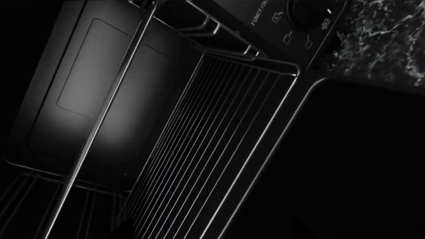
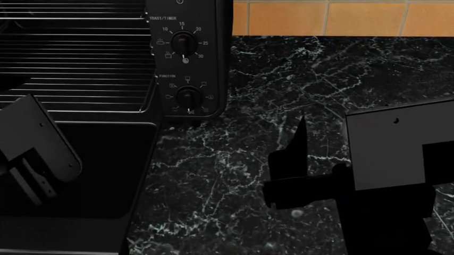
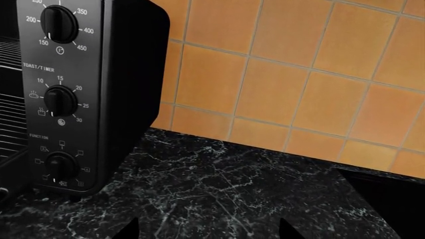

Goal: Fully slide the toaster oven bottom rack0 out.

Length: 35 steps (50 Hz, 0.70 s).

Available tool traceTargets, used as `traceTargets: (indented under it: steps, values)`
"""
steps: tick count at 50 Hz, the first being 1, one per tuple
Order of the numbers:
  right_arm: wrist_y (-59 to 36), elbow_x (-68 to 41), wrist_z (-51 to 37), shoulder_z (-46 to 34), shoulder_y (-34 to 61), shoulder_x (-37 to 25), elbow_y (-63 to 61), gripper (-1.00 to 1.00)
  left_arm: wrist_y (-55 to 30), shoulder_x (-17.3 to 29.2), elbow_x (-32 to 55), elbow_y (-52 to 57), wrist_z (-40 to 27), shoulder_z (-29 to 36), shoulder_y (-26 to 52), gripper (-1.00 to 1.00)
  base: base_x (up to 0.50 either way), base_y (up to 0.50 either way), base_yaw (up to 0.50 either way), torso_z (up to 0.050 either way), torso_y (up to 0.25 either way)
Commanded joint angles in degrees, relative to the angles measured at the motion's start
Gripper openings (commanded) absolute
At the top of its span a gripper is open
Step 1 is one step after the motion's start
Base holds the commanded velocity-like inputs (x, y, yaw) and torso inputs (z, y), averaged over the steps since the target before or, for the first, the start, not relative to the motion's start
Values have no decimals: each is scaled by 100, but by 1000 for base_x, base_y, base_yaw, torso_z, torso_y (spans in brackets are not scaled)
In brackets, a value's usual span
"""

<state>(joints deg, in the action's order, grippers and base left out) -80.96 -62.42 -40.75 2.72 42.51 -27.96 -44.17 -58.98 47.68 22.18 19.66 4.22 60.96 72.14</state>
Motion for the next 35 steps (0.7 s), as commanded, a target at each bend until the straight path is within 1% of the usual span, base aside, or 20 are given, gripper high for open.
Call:
traceTargets:
  steps: [1, 10, 26, 31, 35]
  values:
    - [130, 97, 119, 167, -136, 74, -53, 100, 429, -466, -550, -617, 329, 256, 94, 100, 0, 0, 0, 0, 0]
    - [159, 32, 78, 161, -134, 49, -52, 100, 796, -745, -710, -1194, 379, 405, 82, 100, 0, 0, 0, 0, 0]
    - [217, -43, 7, 129, -127, -19, -15, 100, 1272, -1091, -914, -2061, 583, 612, 204, 100, 0, 0, 0, 0, 0]
    - [236, -70, -8, 138, -129, -56, -2, 100, 1399, -1205, -929, -2355, 698, 669, 233, 100, 0, 0, -1, 0, 0]
    - [226, -111, -44, 144, -106, -74, 7, 100, 1325, -1266, -793, -2484, 960, 680, 317, 100, 0, 0, -1, 0, 0]
